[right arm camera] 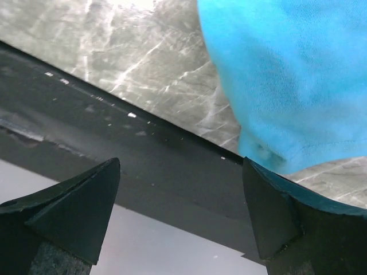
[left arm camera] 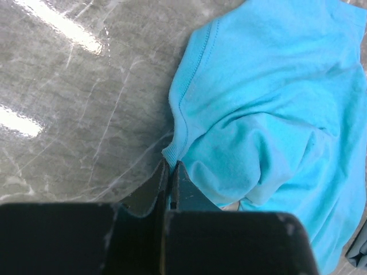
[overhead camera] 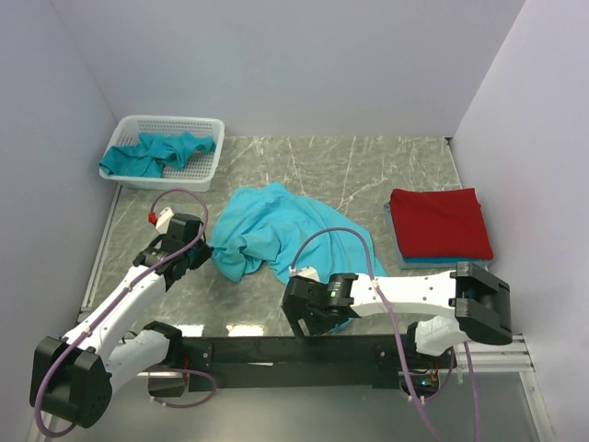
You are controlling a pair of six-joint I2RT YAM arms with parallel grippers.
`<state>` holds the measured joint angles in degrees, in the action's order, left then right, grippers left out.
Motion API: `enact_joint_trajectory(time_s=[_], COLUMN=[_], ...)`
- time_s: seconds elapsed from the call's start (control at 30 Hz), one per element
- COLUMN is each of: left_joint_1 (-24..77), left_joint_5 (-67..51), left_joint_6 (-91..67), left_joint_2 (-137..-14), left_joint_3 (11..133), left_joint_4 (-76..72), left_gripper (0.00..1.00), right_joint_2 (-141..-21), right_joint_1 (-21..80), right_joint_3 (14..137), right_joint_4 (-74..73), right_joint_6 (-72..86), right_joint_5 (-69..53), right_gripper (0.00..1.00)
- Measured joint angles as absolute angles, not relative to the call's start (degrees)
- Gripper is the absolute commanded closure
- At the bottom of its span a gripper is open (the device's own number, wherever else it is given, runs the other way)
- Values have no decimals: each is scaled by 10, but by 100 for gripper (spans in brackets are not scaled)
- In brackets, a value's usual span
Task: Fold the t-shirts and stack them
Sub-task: Flatten the tshirt out
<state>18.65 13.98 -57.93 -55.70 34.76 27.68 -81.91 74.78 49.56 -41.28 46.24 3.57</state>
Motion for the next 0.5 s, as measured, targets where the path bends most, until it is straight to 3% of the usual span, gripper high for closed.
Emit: enact_joint_trajectory(time_s=[0.3, 0.5], left_joint_1=[186, 186], left_joint_5=[153, 166], left_joint_6=[-582, -583], left_joint_2=[-556, -557], left_joint_3=[348, 348], left_joint_4=[286, 295], left_gripper=[99, 99], right_joint_2=[-835, -828], right_joint_1=[712, 689], right_joint_3=[458, 432], right_joint_4=[-396, -385], right_joint_6=[469, 457], right_joint_5=[49, 34], right_gripper=[15, 31])
